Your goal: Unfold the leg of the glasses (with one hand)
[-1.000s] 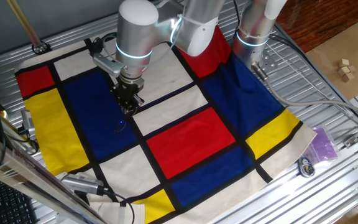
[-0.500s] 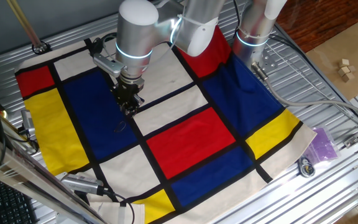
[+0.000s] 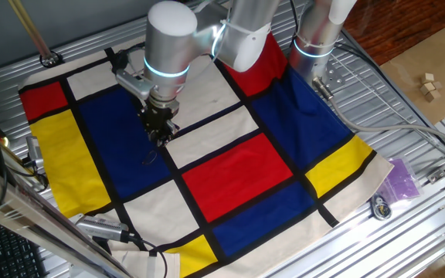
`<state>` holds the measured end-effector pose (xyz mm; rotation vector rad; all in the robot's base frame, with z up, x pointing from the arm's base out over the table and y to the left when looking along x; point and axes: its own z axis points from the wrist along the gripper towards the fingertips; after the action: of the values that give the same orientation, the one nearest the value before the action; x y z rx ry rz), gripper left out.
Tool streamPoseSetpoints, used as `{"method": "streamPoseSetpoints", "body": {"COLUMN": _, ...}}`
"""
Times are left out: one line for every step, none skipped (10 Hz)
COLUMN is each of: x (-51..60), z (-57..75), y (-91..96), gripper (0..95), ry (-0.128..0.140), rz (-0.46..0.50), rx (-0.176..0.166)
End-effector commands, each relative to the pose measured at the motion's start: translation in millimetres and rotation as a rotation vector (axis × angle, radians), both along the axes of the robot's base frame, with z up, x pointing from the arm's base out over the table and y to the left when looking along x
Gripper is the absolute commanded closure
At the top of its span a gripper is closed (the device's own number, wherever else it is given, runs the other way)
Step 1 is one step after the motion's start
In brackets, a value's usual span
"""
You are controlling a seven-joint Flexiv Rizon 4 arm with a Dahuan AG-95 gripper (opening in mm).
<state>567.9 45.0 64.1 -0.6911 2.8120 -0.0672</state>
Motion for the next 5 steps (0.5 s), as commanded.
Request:
{"method": "streamPoseSetpoints", "body": {"x": 0.4, "z": -0.1, "y": 1.2, "gripper": 76.0, "ry": -0.001, "rz": -0.002, "rx": 0.001}}
{"method": "streamPoseSetpoints", "body": {"x": 3.3, "z": -0.4, "y": 3.0, "gripper": 76.0, "ry": 0.001, "rz": -0.008, "rx": 0.001}}
{"method": "streamPoseSetpoints", "body": {"x": 5.6, "z": -0.4, "y": 4.3, "gripper": 76.0, "ry": 0.001, "rz": -0.01, "rx": 0.002}}
{"method": "streamPoseSetpoints", "body": {"x": 7.6, "z": -0.1, "y": 5.9, "gripper": 76.0, "ry": 0.002, "rz": -0.012, "rx": 0.003}}
{"method": "streamPoseSetpoints", "body": {"x": 10.5, "z": 0.2, "y": 8.4, "gripper": 76.0, "ry": 0.006, "rz": -0.019, "rx": 0.002}}
